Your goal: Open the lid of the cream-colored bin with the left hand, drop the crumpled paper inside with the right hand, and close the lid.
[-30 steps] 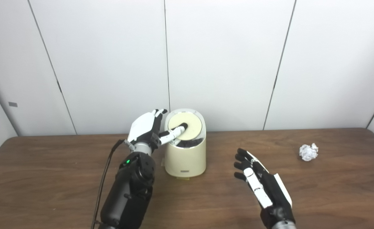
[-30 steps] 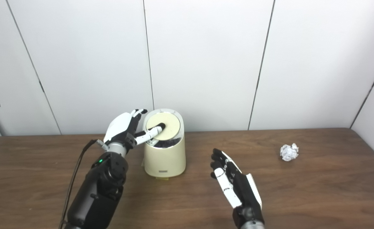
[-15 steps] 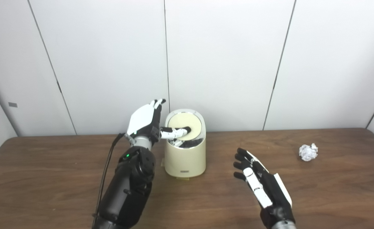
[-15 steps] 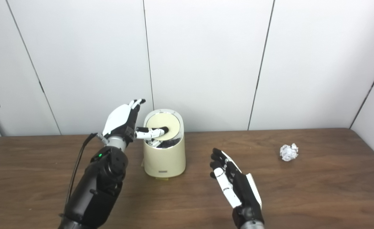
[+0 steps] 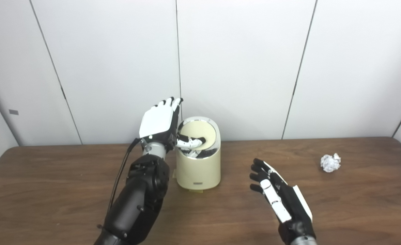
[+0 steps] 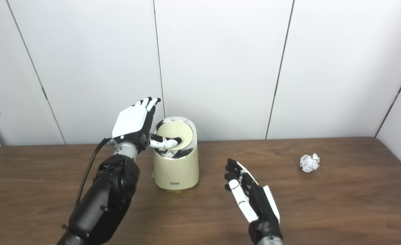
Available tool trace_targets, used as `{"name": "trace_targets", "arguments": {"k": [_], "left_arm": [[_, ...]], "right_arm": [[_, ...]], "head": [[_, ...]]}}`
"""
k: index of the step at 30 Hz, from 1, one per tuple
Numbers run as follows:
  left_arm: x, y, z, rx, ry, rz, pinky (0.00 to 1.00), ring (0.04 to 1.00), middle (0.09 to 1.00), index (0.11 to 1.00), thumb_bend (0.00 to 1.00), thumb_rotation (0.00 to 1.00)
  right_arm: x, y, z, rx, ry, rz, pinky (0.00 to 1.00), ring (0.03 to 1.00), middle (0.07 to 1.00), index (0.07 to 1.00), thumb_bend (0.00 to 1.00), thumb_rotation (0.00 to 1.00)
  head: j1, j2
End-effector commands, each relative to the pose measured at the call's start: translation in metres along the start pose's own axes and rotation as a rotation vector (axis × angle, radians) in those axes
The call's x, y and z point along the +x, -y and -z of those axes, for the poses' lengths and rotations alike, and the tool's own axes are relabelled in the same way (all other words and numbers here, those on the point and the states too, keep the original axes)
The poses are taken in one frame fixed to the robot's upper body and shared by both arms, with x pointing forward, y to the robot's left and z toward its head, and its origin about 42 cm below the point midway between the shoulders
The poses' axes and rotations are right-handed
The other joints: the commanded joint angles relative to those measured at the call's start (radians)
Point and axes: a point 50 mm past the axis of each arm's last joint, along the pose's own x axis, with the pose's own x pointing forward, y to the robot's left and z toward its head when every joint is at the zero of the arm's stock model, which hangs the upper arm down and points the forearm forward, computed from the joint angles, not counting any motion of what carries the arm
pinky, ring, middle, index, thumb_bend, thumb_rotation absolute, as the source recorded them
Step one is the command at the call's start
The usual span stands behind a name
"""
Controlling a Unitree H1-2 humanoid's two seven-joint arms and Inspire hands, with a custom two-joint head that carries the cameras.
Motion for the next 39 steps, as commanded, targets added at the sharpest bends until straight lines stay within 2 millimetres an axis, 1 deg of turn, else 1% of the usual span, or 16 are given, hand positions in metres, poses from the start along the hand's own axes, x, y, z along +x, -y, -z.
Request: {"name": "trace_targets", "arguments": {"k": [1,2,3,4,5,6,8,22,30,32,33,34,35,36,37,39], "left_arm": [[0.002,-0.007,0.001,0.017,-0.002,-0.011,1.00,1.000,1.000,0.975,0.99,0.10],[0.002,-0.007,0.001,0.002,-0.004,-0.022,1.00,1.000,1.000,0.974,0.96,0.19],[0.001,-0.008,0.001,-0.021,-0.008,-0.032,1.00,1.000,0.993,0.966,0.92,0.34],[0.001,-0.008,0.000,-0.050,-0.012,-0.041,1.00,1.000,0.992,0.962,0.84,0.58],[0.002,-0.009,0.000,-0.071,-0.015,-0.049,1.00,1.000,0.991,0.958,0.79,0.83],[0.002,-0.010,-0.001,-0.086,-0.016,-0.056,1.00,1.000,0.990,0.956,0.78,0.91],[0.003,-0.012,-0.002,-0.105,-0.015,-0.074,1.00,1.000,0.987,0.954,0.80,0.99],[0.003,-0.027,-0.003,-0.172,-0.018,-0.124,1.00,1.000,0.976,0.950,0.88,1.00],[-0.010,-0.053,-0.012,-0.319,0.023,-0.136,1.00,1.000,0.998,0.960,0.90,1.00],[-0.016,-0.060,-0.012,-0.395,0.039,-0.148,1.00,1.000,0.997,0.948,0.87,1.00],[-0.020,-0.063,-0.011,-0.462,0.053,-0.158,1.00,1.000,0.999,0.947,0.85,1.00],[-0.023,-0.065,-0.011,-0.508,0.062,-0.164,0.99,1.000,1.000,0.954,0.77,1.00],[-0.027,-0.066,-0.010,-0.579,0.090,-0.188,0.99,1.000,1.000,0.956,0.74,1.00],[-0.031,-0.066,-0.009,-0.648,0.121,-0.216,0.94,0.979,0.988,0.950,0.57,1.00],[-0.034,-0.066,-0.007,-0.692,0.141,-0.236,0.89,0.952,0.963,0.936,0.43,1.00],[-0.041,-0.061,-0.001,-0.797,0.205,-0.253,0.85,0.925,0.932,0.921,0.28,1.00]], "right_arm": [[0.005,-0.002,-0.019,0.006,0.093,-0.007,0.79,0.855,0.876,0.861,0.13,0.75],[0.005,-0.002,-0.019,0.006,0.096,-0.009,0.79,0.854,0.876,0.860,0.13,0.75],[0.005,-0.002,-0.019,0.006,0.096,-0.009,0.79,0.852,0.876,0.859,0.13,0.75],[0.005,-0.002,-0.019,0.006,0.096,-0.009,0.79,0.852,0.876,0.859,0.13,0.75],[0.006,-0.002,-0.019,0.006,0.096,-0.009,0.79,0.852,0.876,0.858,0.13,0.75],[0.006,-0.002,-0.019,0.005,0.098,-0.010,0.79,0.853,0.875,0.858,0.13,0.75],[0.006,-0.002,-0.018,0.006,0.097,-0.011,0.79,0.858,0.878,0.862,0.14,0.77],[0.007,-0.001,-0.016,0.001,0.091,-0.006,0.79,0.854,0.872,0.857,0.15,0.78],[0.008,-0.001,-0.015,0.010,0.090,-0.006,0.79,0.856,0.873,0.857,0.15,0.78],[0.008,-0.001,-0.015,0.009,0.089,-0.006,0.79,0.854,0.872,0.857,0.16,0.77],[0.008,-0.001,-0.015,0.008,0.090,-0.006,0.79,0.855,0.873,0.858,0.15,0.77],[0.009,-0.001,-0.015,0.008,0.091,-0.005,0.79,0.853,0.872,0.857,0.15,0.77],[0.009,-0.001,-0.015,0.007,0.095,-0.005,0.79,0.853,0.872,0.856,0.15,0.77],[0.009,0.000,-0.015,0.007,0.096,-0.005,0.78,0.852,0.872,0.857,0.15,0.77],[0.009,0.000,-0.015,0.007,0.096,-0.006,0.78,0.852,0.872,0.858,0.15,0.77],[0.009,0.001,-0.015,0.008,0.093,-0.006,0.78,0.854,0.874,0.860,0.14,0.78]], "head": [[-0.001,0.000],[-0.001,0.000],[-0.001,-0.002],[-0.001,-0.002],[0.000,-0.003],[0.000,-0.003],[-0.001,-0.005],[-0.001,-0.006],[-0.002,-0.007],[-0.002,-0.008],[-0.004,-0.008],[-0.004,-0.008],[-0.003,-0.009],[-0.002,-0.010],[-0.002,-0.010],[-0.002,-0.011]]}}
